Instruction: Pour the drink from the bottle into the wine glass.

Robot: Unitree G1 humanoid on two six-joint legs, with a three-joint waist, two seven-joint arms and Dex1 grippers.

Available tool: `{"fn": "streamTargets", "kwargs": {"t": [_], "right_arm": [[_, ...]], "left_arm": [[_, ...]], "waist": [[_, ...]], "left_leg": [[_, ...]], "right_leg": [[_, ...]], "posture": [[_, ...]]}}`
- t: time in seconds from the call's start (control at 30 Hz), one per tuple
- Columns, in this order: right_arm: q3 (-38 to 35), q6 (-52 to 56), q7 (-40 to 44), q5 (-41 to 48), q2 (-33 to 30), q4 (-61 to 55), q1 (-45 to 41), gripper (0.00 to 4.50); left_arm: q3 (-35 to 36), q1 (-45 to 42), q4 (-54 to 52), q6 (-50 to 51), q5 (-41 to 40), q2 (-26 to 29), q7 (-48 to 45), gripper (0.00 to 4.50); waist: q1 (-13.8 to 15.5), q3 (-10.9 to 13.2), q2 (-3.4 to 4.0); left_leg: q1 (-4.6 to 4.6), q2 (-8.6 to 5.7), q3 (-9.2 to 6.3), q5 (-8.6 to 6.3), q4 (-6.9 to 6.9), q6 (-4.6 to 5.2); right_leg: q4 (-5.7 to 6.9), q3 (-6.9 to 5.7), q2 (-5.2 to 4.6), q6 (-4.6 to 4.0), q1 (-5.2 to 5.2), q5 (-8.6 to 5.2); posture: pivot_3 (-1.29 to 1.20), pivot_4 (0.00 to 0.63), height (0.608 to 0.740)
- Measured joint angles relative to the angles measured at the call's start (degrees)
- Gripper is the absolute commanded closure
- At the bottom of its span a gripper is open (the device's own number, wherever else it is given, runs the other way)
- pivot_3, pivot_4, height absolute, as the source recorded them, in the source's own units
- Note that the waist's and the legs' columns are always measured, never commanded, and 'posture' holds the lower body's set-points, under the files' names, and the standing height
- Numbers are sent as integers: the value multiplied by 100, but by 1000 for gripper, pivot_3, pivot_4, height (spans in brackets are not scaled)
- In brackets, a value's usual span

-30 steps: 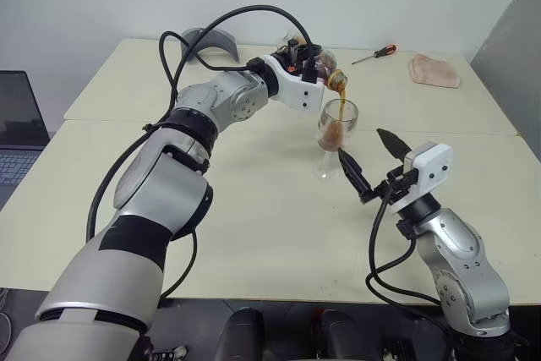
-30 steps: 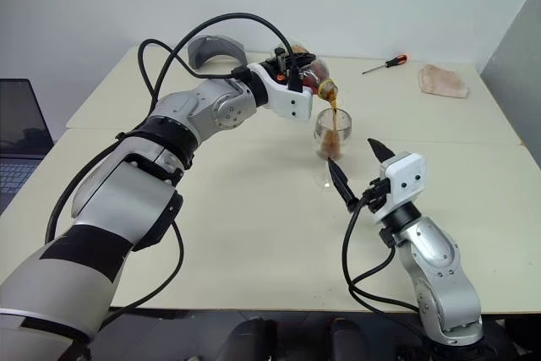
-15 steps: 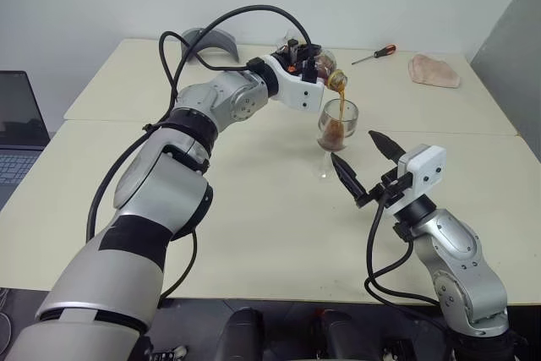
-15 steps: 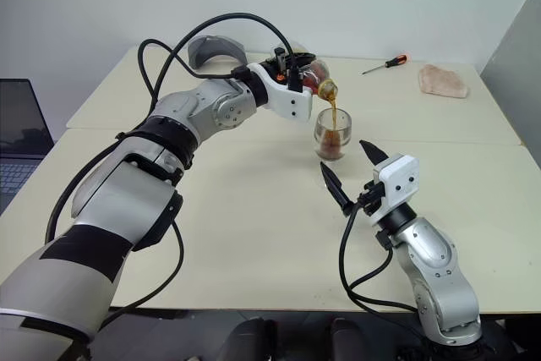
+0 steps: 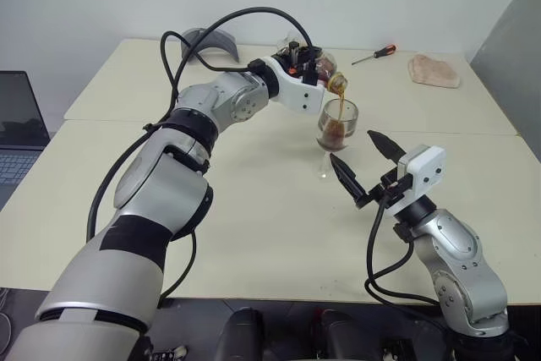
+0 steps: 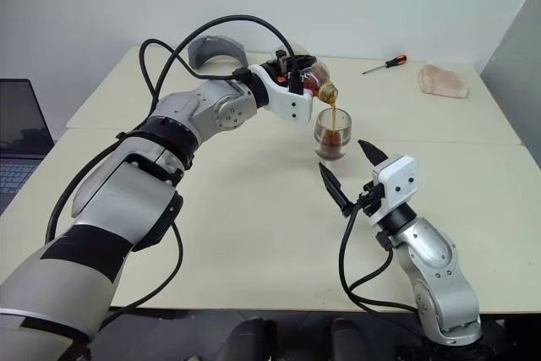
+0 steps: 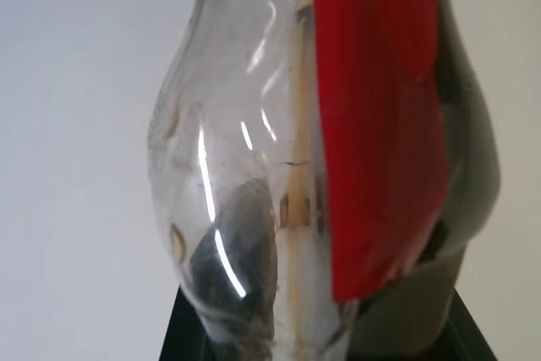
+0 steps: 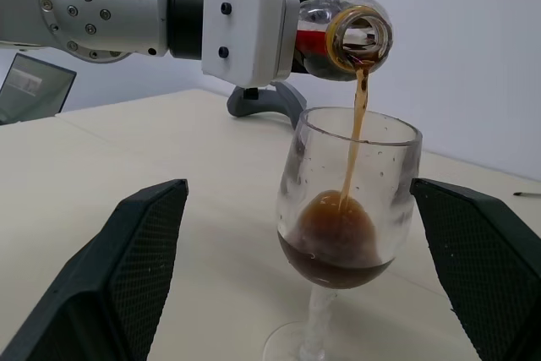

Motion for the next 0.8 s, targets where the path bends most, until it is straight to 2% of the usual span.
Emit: {"fn": "streamTargets", "kwargs": {"t": [0.8], "right_arm": [[0, 42, -4, 4, 0, 0, -3, 0]], "left_arm": [[-224, -4, 1, -8, 329, 106, 273, 3600]], "waist": [[0, 0, 0]], "left_leg": [[0, 0, 0, 0, 13, 0]], "right_leg": [[12, 1, 0, 2, -1, -2]], "posture": [[0, 150, 740]]}}
